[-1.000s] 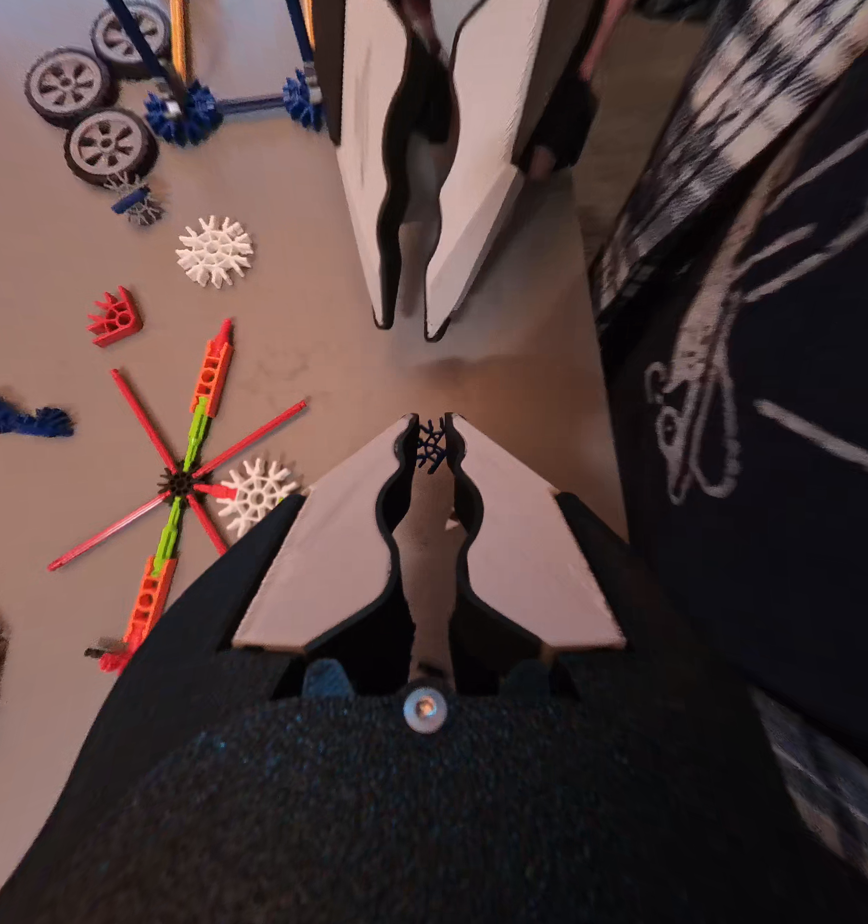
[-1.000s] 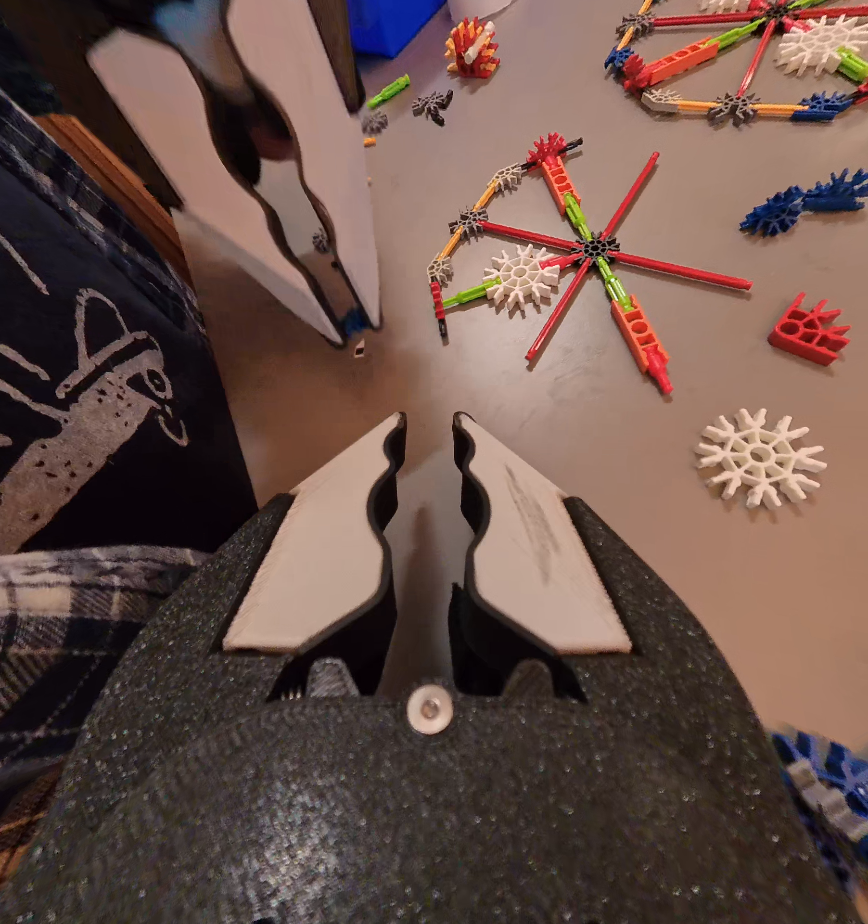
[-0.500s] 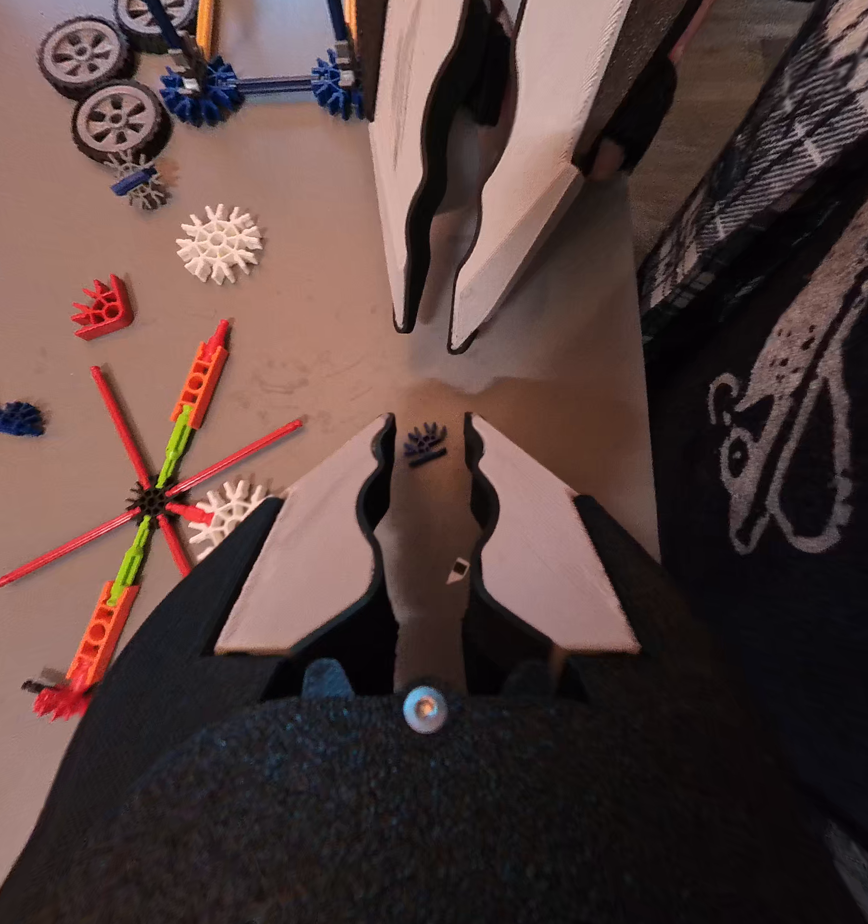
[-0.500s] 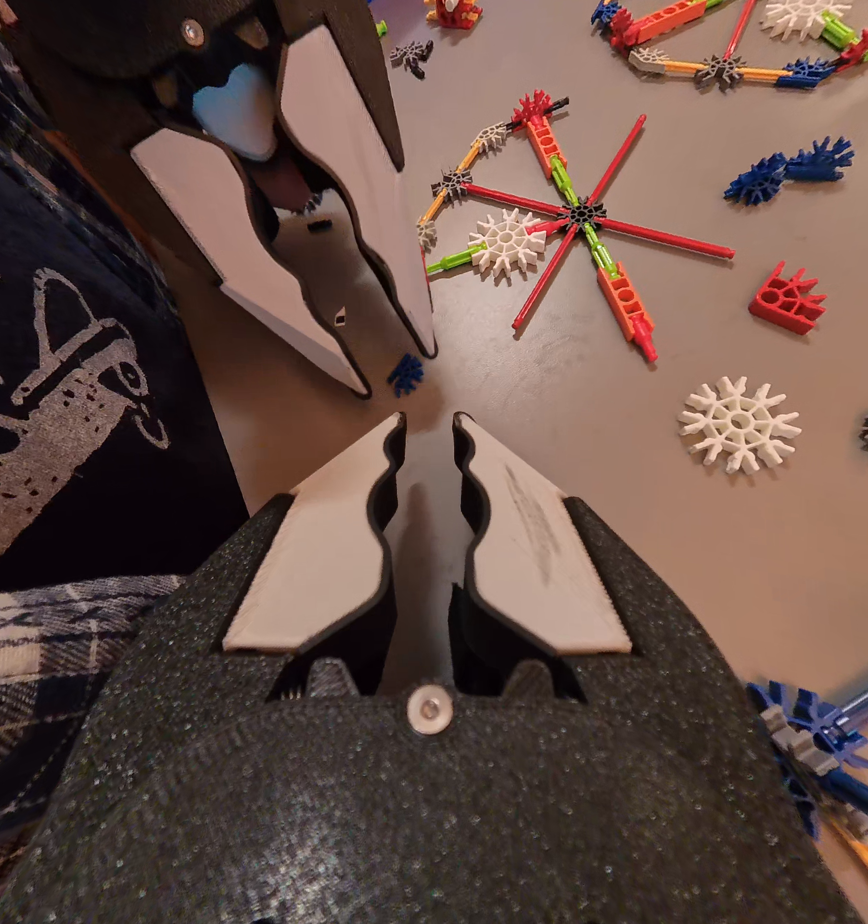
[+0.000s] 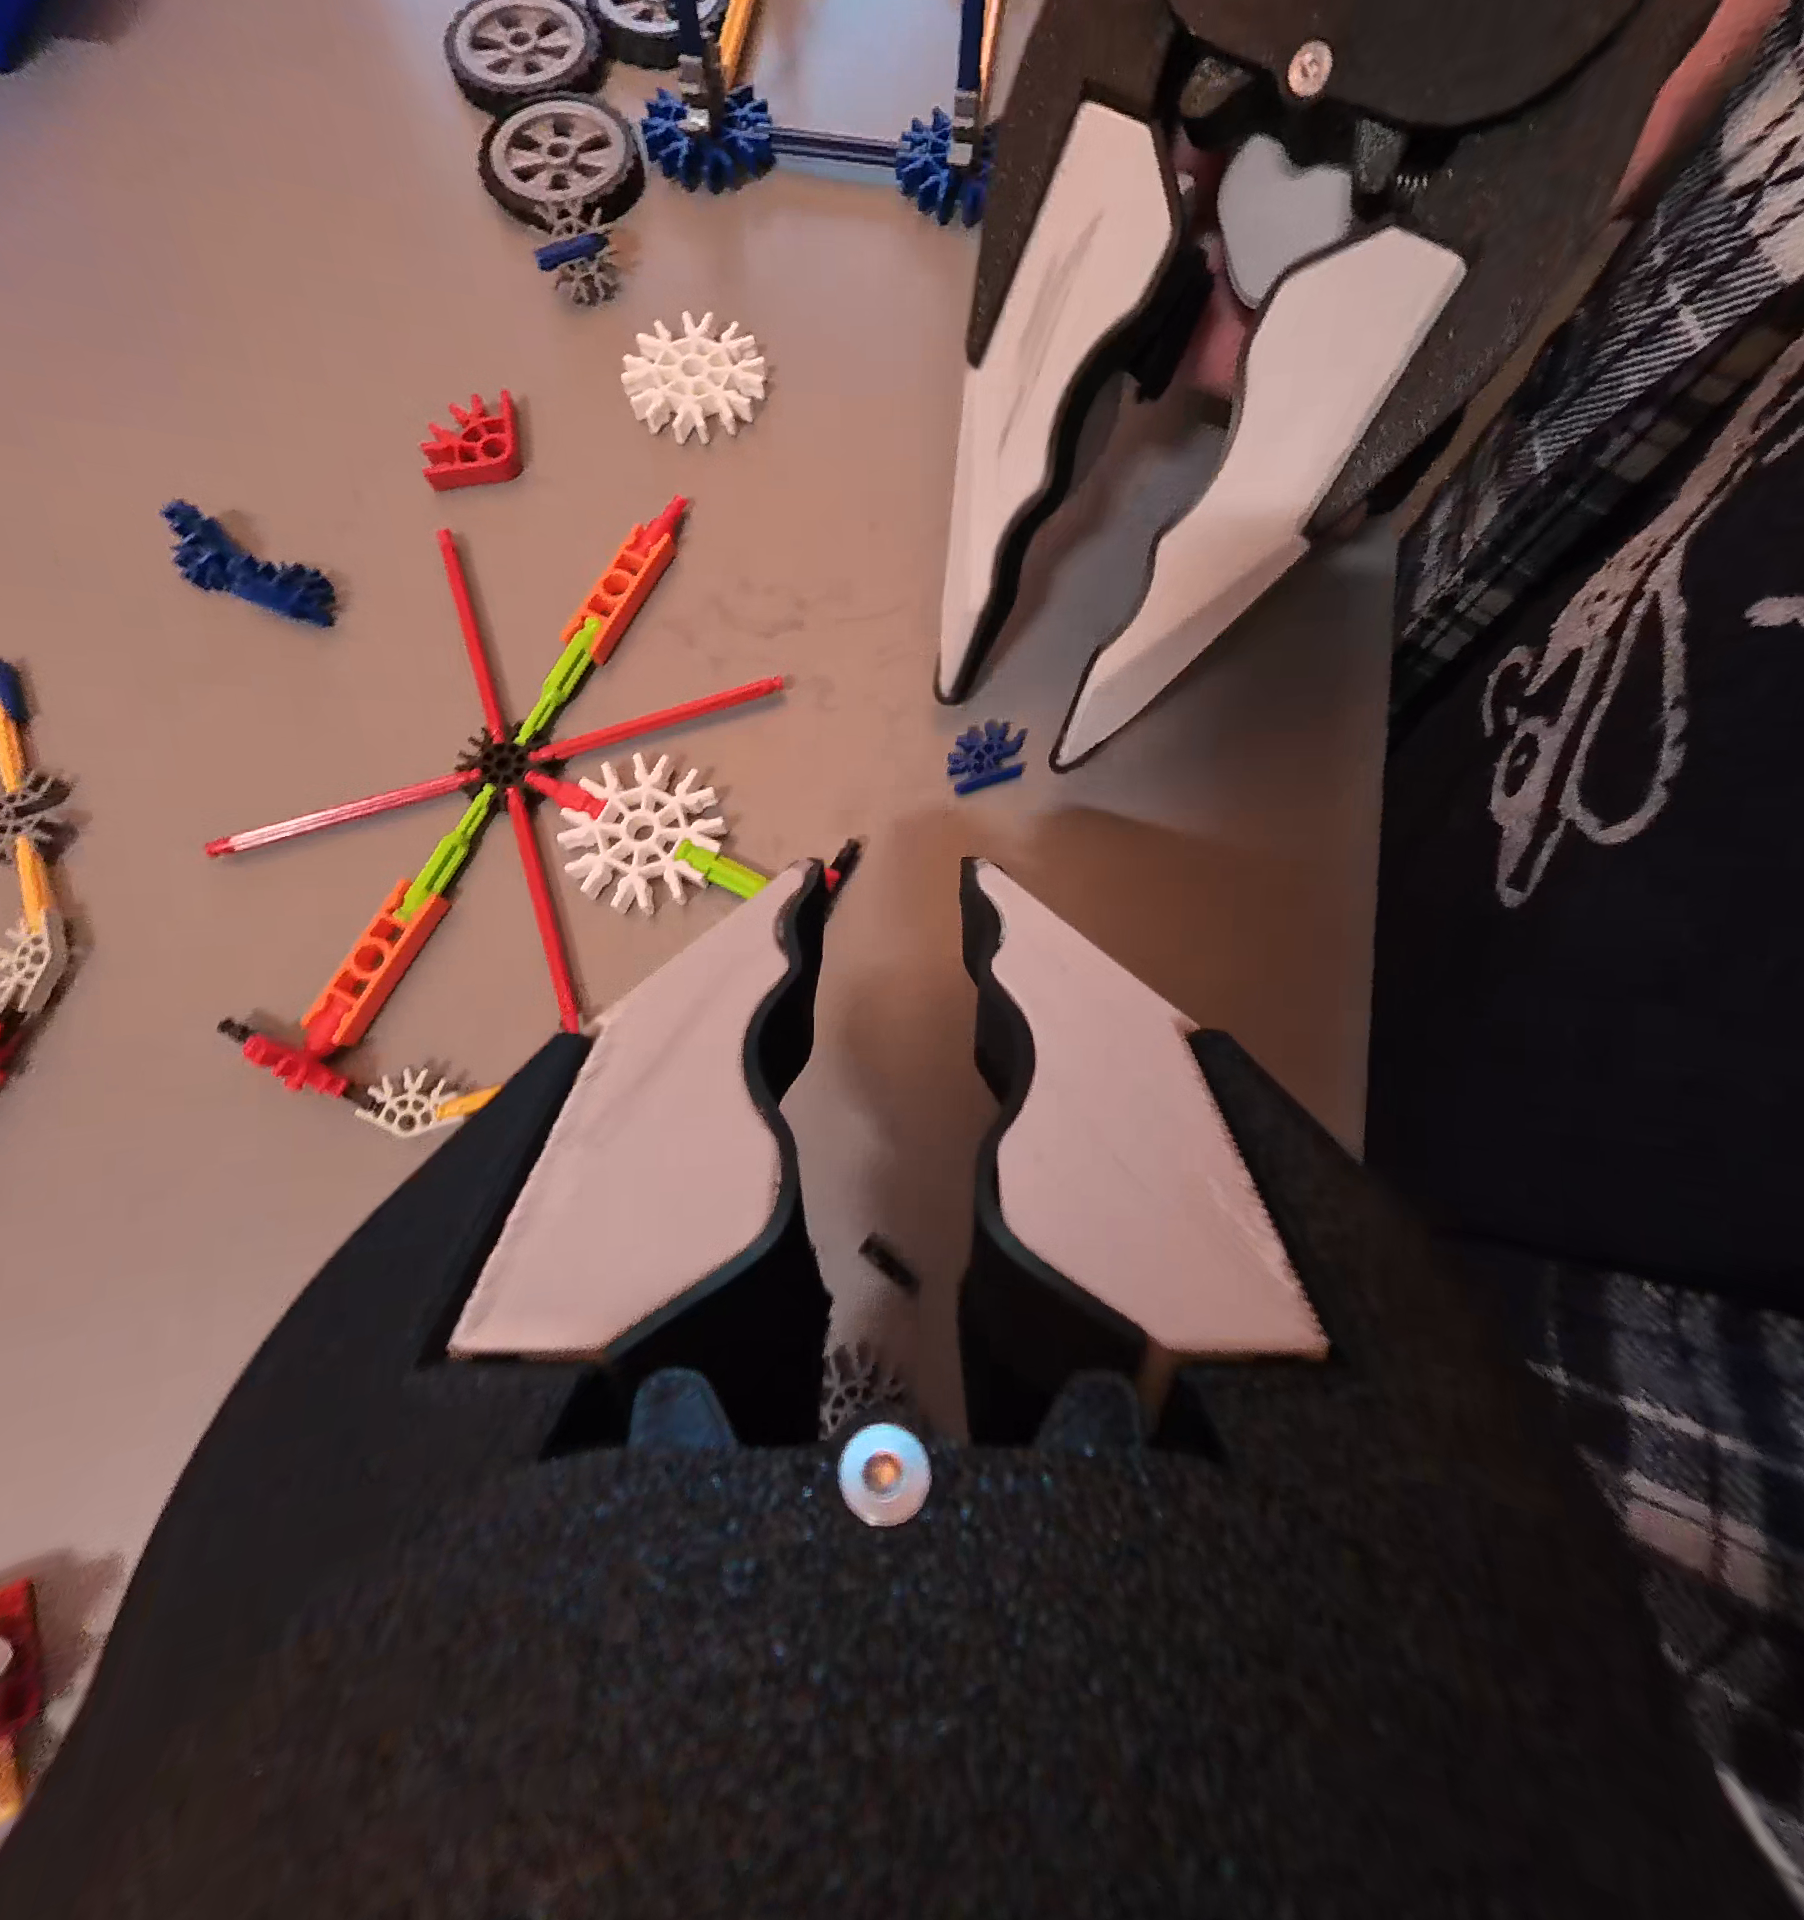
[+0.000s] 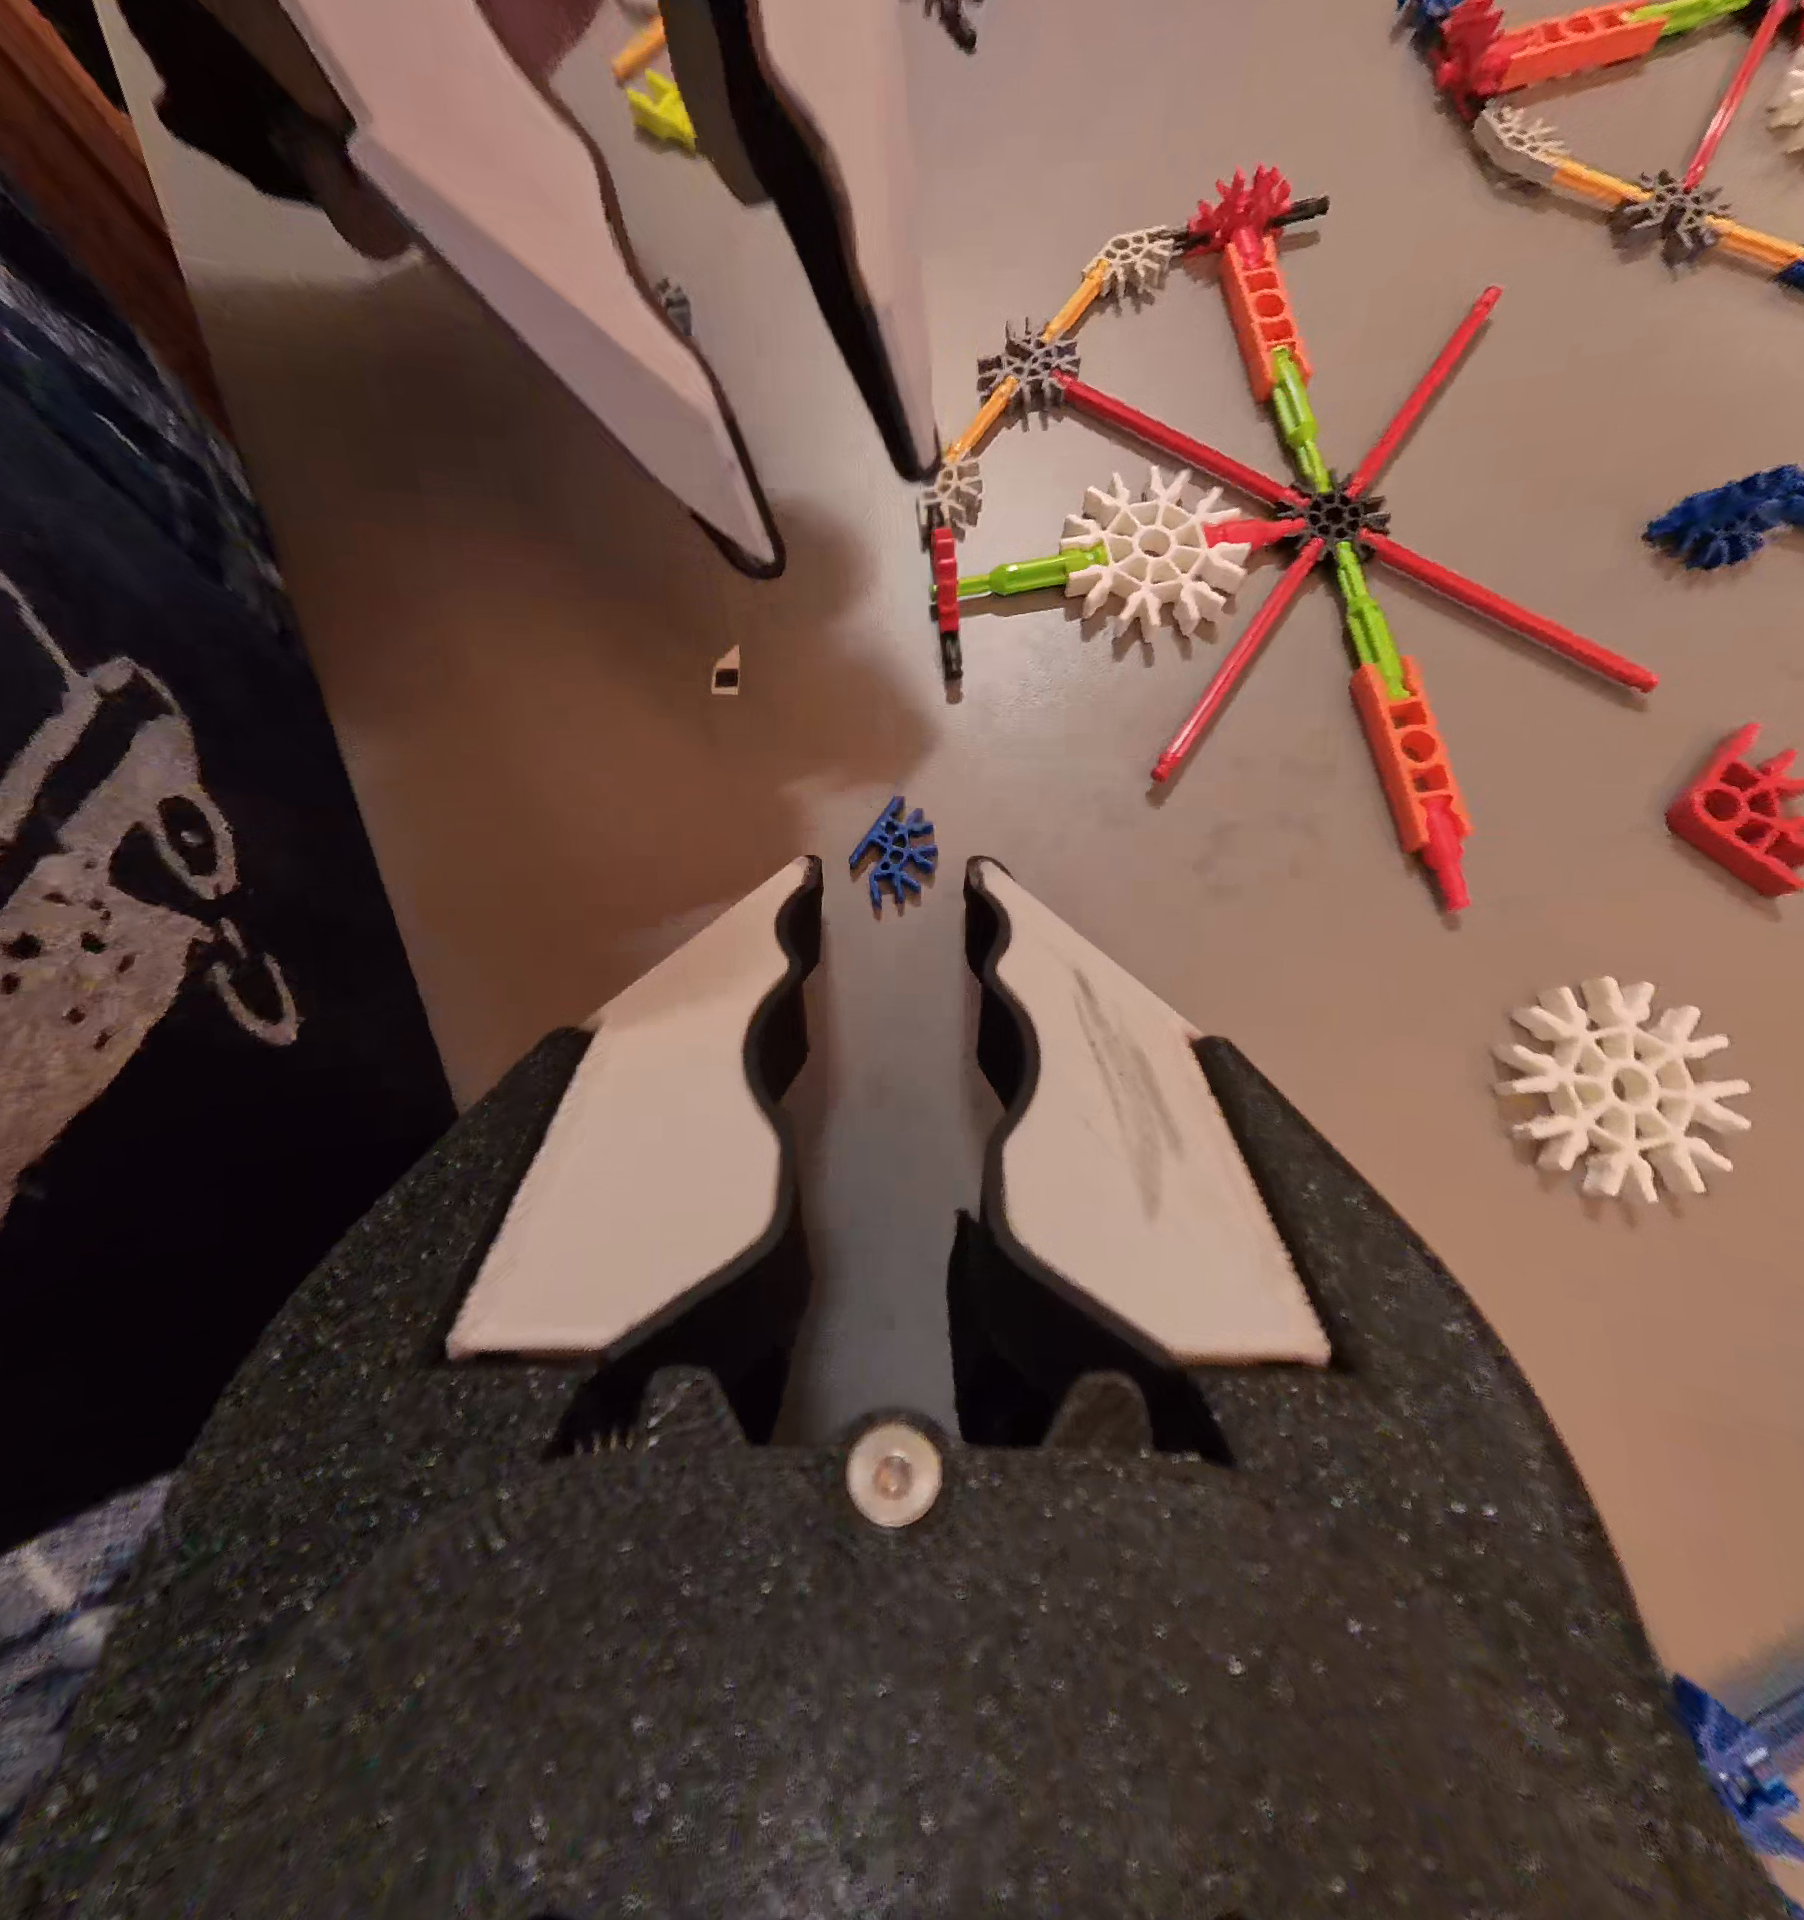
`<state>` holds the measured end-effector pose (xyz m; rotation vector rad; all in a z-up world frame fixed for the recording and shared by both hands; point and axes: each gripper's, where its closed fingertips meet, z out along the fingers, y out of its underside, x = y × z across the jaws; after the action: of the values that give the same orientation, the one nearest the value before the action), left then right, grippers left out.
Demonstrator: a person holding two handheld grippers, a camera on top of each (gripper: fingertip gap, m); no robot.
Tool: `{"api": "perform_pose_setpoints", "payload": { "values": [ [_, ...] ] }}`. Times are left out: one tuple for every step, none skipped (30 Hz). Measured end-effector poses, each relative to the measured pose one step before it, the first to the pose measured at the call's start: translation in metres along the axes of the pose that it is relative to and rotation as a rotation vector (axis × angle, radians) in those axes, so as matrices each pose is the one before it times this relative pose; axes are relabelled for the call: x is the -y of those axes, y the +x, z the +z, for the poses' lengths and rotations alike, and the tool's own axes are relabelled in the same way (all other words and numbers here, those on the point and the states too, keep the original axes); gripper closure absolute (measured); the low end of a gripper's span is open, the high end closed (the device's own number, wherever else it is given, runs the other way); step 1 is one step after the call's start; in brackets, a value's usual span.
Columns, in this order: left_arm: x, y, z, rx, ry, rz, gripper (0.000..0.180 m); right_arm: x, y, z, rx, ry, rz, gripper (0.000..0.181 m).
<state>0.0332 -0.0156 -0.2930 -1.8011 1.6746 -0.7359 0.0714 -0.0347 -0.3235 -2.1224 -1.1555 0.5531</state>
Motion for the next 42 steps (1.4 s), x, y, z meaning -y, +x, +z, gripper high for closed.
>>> {"api": "perform_pose_setpoints", "payload": {
  "values": [
    [-0.00165, -0.00109, -0.00171, 0.0058, 0.0012, -0.0084, 0.156, -0.00117, -0.00131, 0.00265, 0.0008, -0.0098, -0.0097, 0.156],
    [-0.00167, -0.00113, -0.00140, 0.0066, 0.0006, -0.0068, 0.156, -0.00002, -0.00085, 0.00187, 0.0011, -0.0018, -0.0044, 0.156],
    [-0.00112, -0.00211, -0.00233, 0.0125, 0.0014, -0.0037, 0.156, 0.00110, -0.00009, 0.00085, 0.0007, 0.0035, 0.0010, 0.161],
    [-0.00092, -0.00191, -0.00174, 0.0075, 0.0038, -0.0097, 0.156, 0.00044, 0.00137, 0.00056, -0.0055, -0.0004, 0.0015, 0.165],
    [0.00043, -0.00028, -0.00014, 0.0029, 0.0055, -0.0128, 0.156, -0.00005, 0.00168, 0.00022, -0.0058, -0.0026, -0.0032, 0.170],
    [-0.00044, -0.00090, -0.00134, 0.0036, 0.0048, -0.0093, 0.156, -0.00019, 0.00097, 0.00014, -0.0005, -0.0012, -0.0038, 0.172],
    [-0.00099, -0.00089, -0.00121, 0.0056, 0.0013, -0.0061, 0.156, 0.00004, 0.00051, -0.00001, 0.0032, -0.0001, 0.0010, 0.173],
    [-0.00145, -0.00072, -0.00097, 0.0045, -0.0023, -0.0042, 0.156, 0.00010, 0.00037, 0.00004, 0.0039, 0.0001, 0.0028, 0.173],
    [-0.00136, -0.00047, -0.00074, 0.0028, -0.0020, -0.0029, 0.156, 0.00009, 0.00030, 0.00007, 0.0012, -0.0001, -0.0011, 0.173],
    [-0.00124, -0.00037, -0.00053, 0.0018, -0.0011, -0.0021, 0.156, 0.00003, 0.00003, -0.00004, 0.0020, -0.0010, -0.0039, 0.173],
    [-0.00112, -0.00070, -0.00067, 0.0033, -0.0013, -0.0018, 0.156, -0.00007, 0.00007, -0.00011, 0.0021, -0.0015, -0.0026, 0.173],
    [-0.00095, -0.00087, -0.00060, 0.0041, -0.0018, -0.0034, 0.156, -0.00023, 0.00074, -0.00033, -0.0011, -0.0011, 0.0002, 0.173],
    [-0.00052, -0.00105, -0.00073, 0.0038, -0.0001, -0.0047, 0.156, 0.00005, 0.00150, -0.00048, -0.0051, 0.0009, 0.0005, 0.174],
    [-0.00035, -0.00127, -0.00024, 0.0032, 0.0015, -0.0042, 0.156, 0.00027, 0.00095, -0.00086, 0.0001, 0.0033, 0.0003, 0.177],
    [-0.00021, -0.00130, -0.00016, 0.0033, 0.0005, -0.0035, 0.156, 0.00039, 0.00053, -0.00095, 0.0051, 0.0039, 0.0033, 0.177],
    [-0.00012, -0.00109, -0.00018, 0.0024, 0.0001, -0.0029, 0.156, 0.00054, 0.00078, -0.00106, 0.0034, 0.0052, 0.0045, 0.177],
    [-0.00011, -0.00077, -0.00011, 0.0022, -0.0005, -0.0023, 0.156, 0.00052, 0.00145, -0.00098, -0.0014, 0.0037, 0.0022, 0.177],
    [-0.00027, -0.00071, -0.00005, 0.0023, -0.0014, -0.0018, 0.156, 0.00040, 0.00151, -0.00086, -0.0028, 0.0027, -0.0035, 0.177],
    [-0.00013, -0.00051, 0.00039, 0.0012, -0.0013, -0.0013, 0.156, 0.00061, 0.00103, -0.00061, -0.0002, 0.0026, -0.0048, 0.177],
    [-0.00002, -0.00025, 0.00018, 0.0003, -0.0009, -0.0007, 0.155, 0.00013, 0.00120, -0.00011, 0.0003, 0.0005, -0.0024, 0.177],
    [-0.00001, -0.00005, 0.00032, 0.0000, -0.0006, 0.0001, 0.156, -0.00011, 0.00165, 0.00005, -0.0034, -0.0011, -0.0028, 0.177],
    [0.00000, -0.00025, 0.00041, 0.0012, -0.0015, 0.0010, 0.156, -0.00008, 0.00180, 0.00023, -0.0047, -0.0009, -0.0049, 0.177],
    [0.00008, -0.00021, 0.00049, 0.0004, -0.0014, 0.0008, 0.156, 0.00005, 0.00072, 0.00033, 0.0012, -0.0002, -0.0051, 0.177],
    [0.00026, -0.00011, 0.00048, -0.0004, -0.0008, -0.0004, 0.156, 0.00006, 0.00035, 0.00039, 0.0024, -0.0007, -0.0049, 0.177],
    [-0.00015, -0.00012, 0.00041, -0.0009, -0.0018, -0.0011, 0.156, 0.00007, 0.00047, 0.00046, -0.0002, -0.0014, -0.0062, 0.177],
    [-0.00018, -0.00057, 0.00031, 0.0026, -0.0009, 0.0005, 0.156, 0.00018, -0.00015, 0.00050, 0.0026, -0.0003, -0.0071, 0.177],
    [-0.00010, 0.00009, 0.00109, 0.0004, -0.0004, -0.0002, 0.155, 0.00025, -0.00155, 0.00067, 0.0107, 0.0004, -0.0072, 0.177],
    [-0.00050, 0.00025, 0.00065, -0.0013, -0.0021, -0.0029, 0.155, -0.00050, -0.00114, 0.00081, 0.0091, -0.0044, -0.0054, 0.176],
    [-0.00066, 0.00014, 0.00052, -0.0014, -0.0028, -0.0015, 0.155, -0.00175, 0.00051, 0.00095, -0.0006, -0.0125, -0.0010, 0.174],
    [-0.00068, 0.00010, 0.00051, -0.0001, -0.0026, 0.0007, 0.155, -0.00114, 0.00013, 0.00053, 0.0023, -0.0081, -0.0007, 0.169],
    [-0.00034, 0.00009, 0.00021, 0.0013, -0.0016, -0.0006, 0.155, 0.00075, -0.00029, -0.00062, 0.0040, 0.0034, 0.0005, 0.165],
    [0.00027, 0.00029, -0.00012, 0.0002, -0.0004, -0.0010, 0.155, 0.00043, 0.00011, -0.00057, 0.0004, -0.0022, 0.0036, 0.162],
    [0.00036, 0.00021, 0.00001, -0.0008, 0.0010, -0.0023, 0.155, 0.00080, -0.00066, -0.00038, 0.0004, -0.0012, -0.0002, 0.161],
    [0.00030, 0.00025, -0.00003, -0.0009, 0.0006, -0.0014, 0.155, 0.00139, -0.00118, 0.00007, 0.0003, 0.0012, -0.0036, 0.160],
    [0.00005, 0.00007, 0.00024, 0.0003, -0.0006, -0.0007, 0.155, 0.00142, -0.00134, 0.00063, 0.0006, 0.0019, -0.0057, 0.159],
    [-0.00017, -0.00034, 0.00043, 0.0000, -0.0006, -0.0004, 0.155, 0.00147, -0.00131, 0.00135, -0.0002, 0.0022, -0.0061, 0.159],
    [-0.00009, -0.00037, 0.00051, -0.0011, -0.0008, -0.0016, 0.155, 0.00130, -0.00063, 0.00191, -0.0015, 0.0015, -0.0030, 0.158],
    [0.00019, -0.00031, 0.00055, -0.0008, -0.0012, -0.0009, 0.155, 0.00055, 0.00003, 0.00253, -0.0039, -0.0043, 0.0014, 0.158],
    [0.00013, -0.00023, 0.00040, 0.0011, -0.0016, 0.0013, 0.155, -0.00014, 0.00162, 0.00265, -0.0118, -0.0083, 0.0026, 0.163],
    [-0.00029, -0.00013, 0.00006, 0.0002, -0.0011, 0.0013, 0.155, 0.00131, 0.00090, 0.00149, -0.0072, 0.0007, -0.0029, 0.167],
    [0.00002, -0.00004, 0.00012, 0.0000, -0.0013, 0.0013, 0.155, 0.00060, -0.00055, 0.00107, 0.0048, -0.0032, -0.0031, 0.167],
    [0.00053, -0.00033, -0.00033, 0.0009, 0.0000, 0.0006, 0.155, 0.00051, -0.00017, 0.00048, 0.0047, 0.0001, -0.0040, 0.167]
  ]
}}
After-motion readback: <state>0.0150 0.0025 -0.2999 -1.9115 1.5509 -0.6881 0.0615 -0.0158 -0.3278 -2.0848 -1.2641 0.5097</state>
